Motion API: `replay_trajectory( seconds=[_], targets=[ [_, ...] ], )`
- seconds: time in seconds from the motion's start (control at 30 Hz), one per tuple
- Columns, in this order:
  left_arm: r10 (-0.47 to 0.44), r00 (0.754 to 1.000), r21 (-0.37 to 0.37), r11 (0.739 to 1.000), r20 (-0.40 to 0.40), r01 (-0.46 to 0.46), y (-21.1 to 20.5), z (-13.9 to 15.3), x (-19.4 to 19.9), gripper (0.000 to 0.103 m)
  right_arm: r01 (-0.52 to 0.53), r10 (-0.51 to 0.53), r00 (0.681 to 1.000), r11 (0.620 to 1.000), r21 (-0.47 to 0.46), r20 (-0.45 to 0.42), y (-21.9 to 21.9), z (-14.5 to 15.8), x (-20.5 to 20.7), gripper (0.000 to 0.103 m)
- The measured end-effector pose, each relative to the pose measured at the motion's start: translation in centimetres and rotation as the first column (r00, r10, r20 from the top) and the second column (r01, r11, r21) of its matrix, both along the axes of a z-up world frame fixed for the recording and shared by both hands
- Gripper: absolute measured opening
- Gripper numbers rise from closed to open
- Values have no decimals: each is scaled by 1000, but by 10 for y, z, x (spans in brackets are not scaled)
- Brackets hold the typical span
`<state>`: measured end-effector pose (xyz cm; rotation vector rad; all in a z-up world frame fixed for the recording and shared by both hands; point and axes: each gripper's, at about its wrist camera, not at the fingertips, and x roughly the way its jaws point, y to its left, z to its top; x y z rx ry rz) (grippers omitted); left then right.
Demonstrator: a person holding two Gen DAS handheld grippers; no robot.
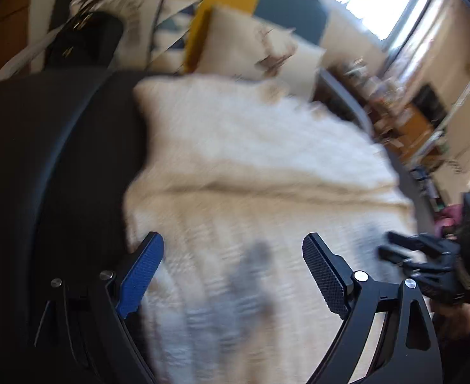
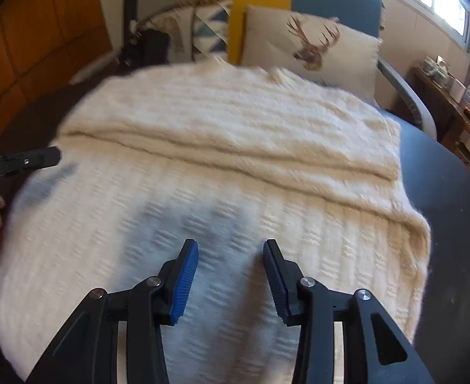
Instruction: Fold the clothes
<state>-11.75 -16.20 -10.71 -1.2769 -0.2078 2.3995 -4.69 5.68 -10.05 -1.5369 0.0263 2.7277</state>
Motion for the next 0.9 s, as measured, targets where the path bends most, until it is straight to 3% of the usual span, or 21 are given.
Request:
replay_trajectory(
  seconds=[0.1, 0.27, 0.33, 0.4, 0.47, 0.53, 0.73, 0.8, 0.87, 0.9],
  targets=[
    [17, 1000, -18, 1000, -23, -17, -8, 4, 10, 89, 22, -22, 1000, 1000, -22, -4, 15, 1, 6, 42],
    [-4, 999, 45, 999, -32, 5, 0, 19, 16, 90, 8, -12, 998, 998, -62, -62, 21, 20, -1, 42],
    [-35, 999, 6, 999, -26, 35, 14, 17, 18, 90, 25, -28, 998, 999, -44, -62, 25, 18, -9, 42],
    [-54, 998, -48, 997, -28, 53, 22, 13, 23, 89, 74, -75, 997, 997, 29, 21, 38, 0, -17, 42],
    [-71, 997, -96, 993, -41, 67, 25, 11, 28, 89, 84, -84, 996, 996, -29, -7, 54, 0, -7, 43],
    [-77, 995, -82, 994, -56, 72, 27, 18, 26, 89, 78, -78, 997, 996, -37, 0, 58, 8, -5, 42],
    [-69, 986, -43, 997, -154, 63, 42, 50, -21, 90, 82, -92, 986, 994, -77, -137, 68, 46, -36, 43],
    [-67, 988, -102, 993, -140, 53, 49, 39, -42, 90, 97, -100, 988, 995, -31, -119, 76, 38, -53, 42],
    [-64, 994, -181, 982, -84, 48, 50, 17, -57, 89, 149, -150, 989, 989, 13, 20, 90, 5, -64, 43],
    [-68, 995, -213, 976, -77, 51, 48, 8, -59, 89, 151, -152, 987, 988, -36, -48, 97, 7, -55, 43]
  ],
)
